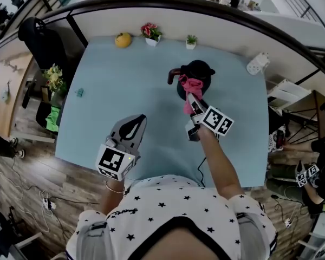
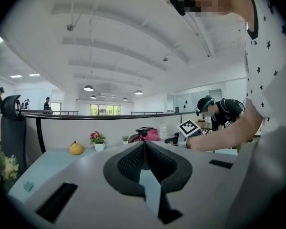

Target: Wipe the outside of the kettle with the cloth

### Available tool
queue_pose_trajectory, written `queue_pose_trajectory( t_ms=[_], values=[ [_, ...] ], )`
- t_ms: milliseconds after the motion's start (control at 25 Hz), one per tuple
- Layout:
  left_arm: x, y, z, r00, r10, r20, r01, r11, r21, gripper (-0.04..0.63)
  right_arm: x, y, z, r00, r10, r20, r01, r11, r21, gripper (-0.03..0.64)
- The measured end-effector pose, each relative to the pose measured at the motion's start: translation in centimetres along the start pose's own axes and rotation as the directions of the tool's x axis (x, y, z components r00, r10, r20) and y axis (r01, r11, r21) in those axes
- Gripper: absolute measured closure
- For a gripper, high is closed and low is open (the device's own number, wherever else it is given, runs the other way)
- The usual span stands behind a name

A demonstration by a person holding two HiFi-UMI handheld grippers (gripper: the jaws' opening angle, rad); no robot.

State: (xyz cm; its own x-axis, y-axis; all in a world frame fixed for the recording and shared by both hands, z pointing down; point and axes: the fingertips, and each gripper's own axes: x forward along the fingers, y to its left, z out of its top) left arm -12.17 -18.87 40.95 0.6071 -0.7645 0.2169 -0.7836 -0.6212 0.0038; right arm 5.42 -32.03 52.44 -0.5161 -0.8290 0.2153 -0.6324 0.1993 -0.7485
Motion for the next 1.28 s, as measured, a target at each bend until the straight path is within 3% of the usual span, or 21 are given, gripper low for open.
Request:
queue_pose_trajectory(
  t_ms=[480, 1120, 1280],
  values=[
    [0.6, 0.0, 0.1, 1.0, -0.005, -0.002, 0.005, 1.0, 0.003, 0.565, 0.1, -3.0, -3.0, 0.994, -0.082, -0.07, 0.082, 0.997, 0.004, 0.52],
    [1.4, 0.9, -0.8, 0.999, 0.02, -0.041, -0.02, 1.0, -0.006, 0.566, 1.0, -9.2, -7.9, 0.951, -0.231, -0.208, 0.256, 0.961, 0.101, 0.523],
    [1.4, 1.1, -0.9, 0.999, 0.028, -0.039, -0.028, 1.0, -0.01, 0.565, 1.2, -9.3, -8.1, 0.944, -0.243, -0.224, 0.268, 0.96, 0.086, 0.522]
  ],
)
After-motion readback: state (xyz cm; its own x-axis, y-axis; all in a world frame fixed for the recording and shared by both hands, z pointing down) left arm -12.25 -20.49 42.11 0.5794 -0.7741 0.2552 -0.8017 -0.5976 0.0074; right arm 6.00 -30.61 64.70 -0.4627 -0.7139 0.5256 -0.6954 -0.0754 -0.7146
